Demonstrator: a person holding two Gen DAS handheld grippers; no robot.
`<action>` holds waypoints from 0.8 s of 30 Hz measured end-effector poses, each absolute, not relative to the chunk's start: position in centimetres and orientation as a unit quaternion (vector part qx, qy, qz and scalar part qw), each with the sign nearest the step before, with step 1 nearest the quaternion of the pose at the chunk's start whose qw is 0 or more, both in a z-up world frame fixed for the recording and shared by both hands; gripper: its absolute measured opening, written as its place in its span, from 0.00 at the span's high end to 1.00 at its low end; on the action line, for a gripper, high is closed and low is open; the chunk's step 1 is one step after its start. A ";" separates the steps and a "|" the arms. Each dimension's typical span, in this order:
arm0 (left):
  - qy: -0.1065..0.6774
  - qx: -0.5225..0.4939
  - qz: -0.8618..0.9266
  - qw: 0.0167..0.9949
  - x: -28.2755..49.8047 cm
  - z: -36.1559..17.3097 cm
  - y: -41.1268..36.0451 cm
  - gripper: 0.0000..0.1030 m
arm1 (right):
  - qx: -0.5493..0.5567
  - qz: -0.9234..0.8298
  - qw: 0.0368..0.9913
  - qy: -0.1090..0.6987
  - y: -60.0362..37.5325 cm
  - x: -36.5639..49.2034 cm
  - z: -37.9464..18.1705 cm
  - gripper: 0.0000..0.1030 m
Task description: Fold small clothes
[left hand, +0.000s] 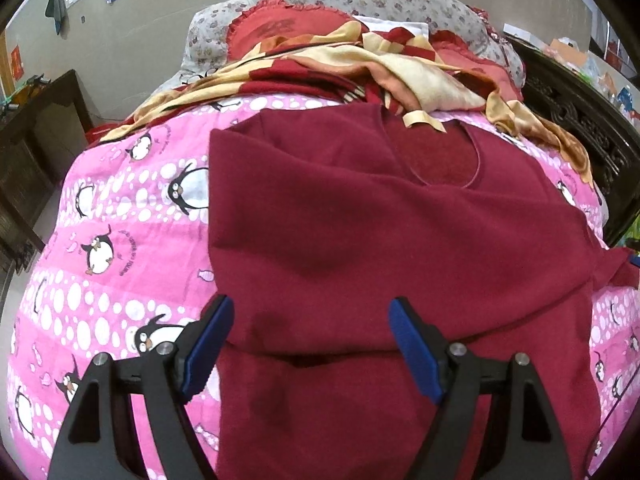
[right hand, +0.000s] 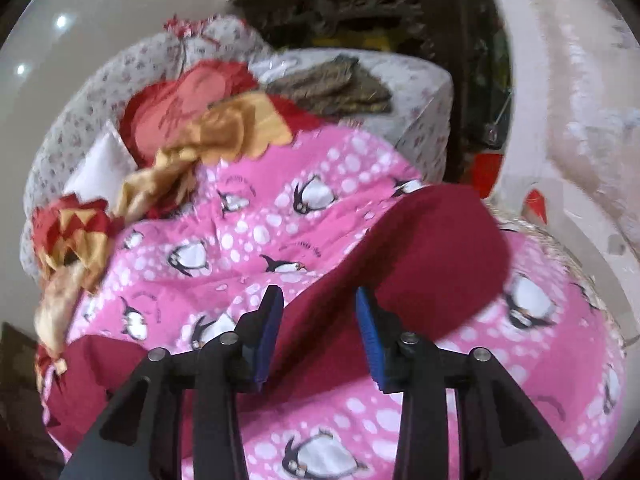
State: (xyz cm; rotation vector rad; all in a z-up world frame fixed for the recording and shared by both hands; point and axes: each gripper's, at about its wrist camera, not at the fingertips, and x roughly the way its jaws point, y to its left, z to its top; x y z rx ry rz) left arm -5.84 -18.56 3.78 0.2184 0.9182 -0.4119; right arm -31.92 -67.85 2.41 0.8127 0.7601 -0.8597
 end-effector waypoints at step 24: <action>0.413 0.033 -0.152 0.897 -3.9 7.6 -12.1 0.19 | 0.099 0.015 0.948 0.303 -40.1 -19.1 14.2 0.76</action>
